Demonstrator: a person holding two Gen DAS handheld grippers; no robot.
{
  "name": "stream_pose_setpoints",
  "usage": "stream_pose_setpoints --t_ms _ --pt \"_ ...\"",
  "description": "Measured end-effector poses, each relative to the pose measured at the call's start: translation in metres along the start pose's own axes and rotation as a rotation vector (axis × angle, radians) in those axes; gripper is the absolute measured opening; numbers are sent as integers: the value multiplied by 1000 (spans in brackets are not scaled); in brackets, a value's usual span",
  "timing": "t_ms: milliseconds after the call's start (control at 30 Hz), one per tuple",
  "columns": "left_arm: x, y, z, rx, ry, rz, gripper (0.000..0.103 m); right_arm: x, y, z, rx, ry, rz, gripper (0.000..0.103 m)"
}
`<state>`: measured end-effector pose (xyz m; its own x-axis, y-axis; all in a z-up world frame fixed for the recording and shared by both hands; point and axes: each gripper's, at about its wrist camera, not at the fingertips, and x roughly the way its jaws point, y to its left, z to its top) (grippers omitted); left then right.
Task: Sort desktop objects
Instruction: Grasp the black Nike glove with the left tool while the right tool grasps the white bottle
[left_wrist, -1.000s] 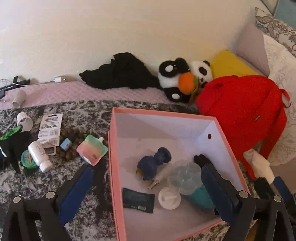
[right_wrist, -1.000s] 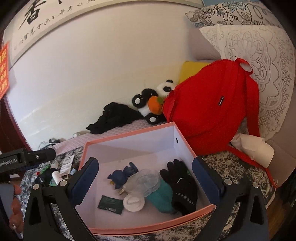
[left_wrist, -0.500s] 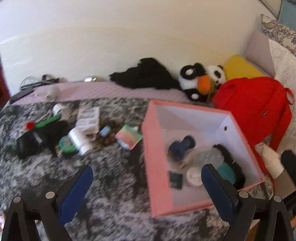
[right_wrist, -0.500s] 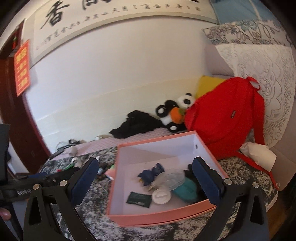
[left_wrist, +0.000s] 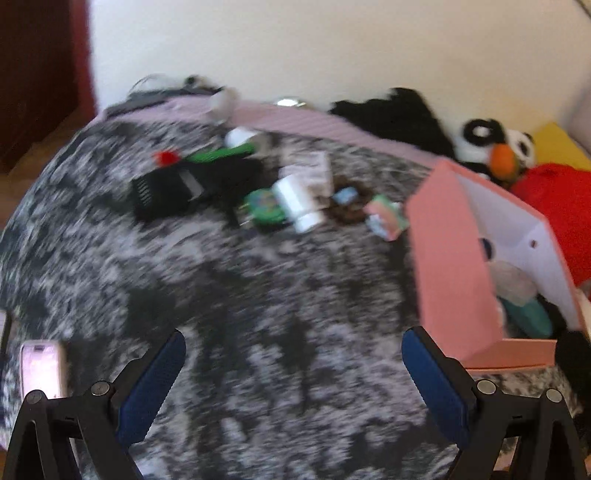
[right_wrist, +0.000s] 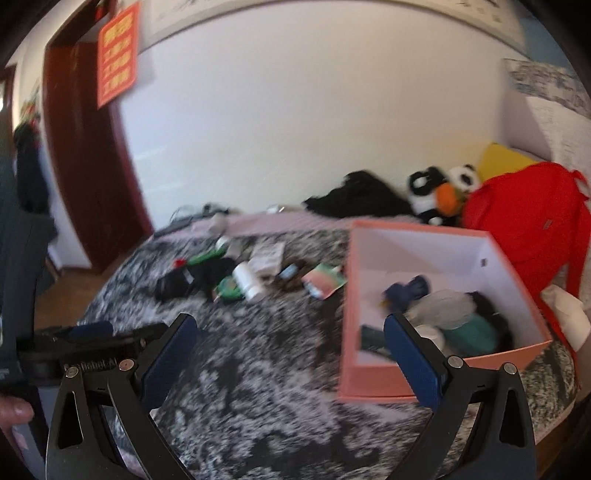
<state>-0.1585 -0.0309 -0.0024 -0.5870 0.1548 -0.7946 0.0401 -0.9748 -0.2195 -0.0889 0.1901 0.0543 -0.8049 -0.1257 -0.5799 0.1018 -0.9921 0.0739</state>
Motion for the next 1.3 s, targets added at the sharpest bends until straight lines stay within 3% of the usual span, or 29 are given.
stream_pose_setpoints --t_ms 267,433,633,833,1067,1300 --pt "34 69 4 -144 48 29 98 60 54 -16 -76 108 43 103" --pt "60 92 20 -178 59 64 98 96 73 -18 -115 148 46 103" --pt "100 112 50 -226 69 99 98 144 79 -7 -117 147 23 103" --pt "149 147 79 -355 93 170 98 211 81 11 -85 149 24 102" --pt "199 160 114 -411 102 218 98 296 78 15 -64 203 6 101" --pt "247 150 135 -400 118 200 98 354 79 13 -56 240 -6 101"
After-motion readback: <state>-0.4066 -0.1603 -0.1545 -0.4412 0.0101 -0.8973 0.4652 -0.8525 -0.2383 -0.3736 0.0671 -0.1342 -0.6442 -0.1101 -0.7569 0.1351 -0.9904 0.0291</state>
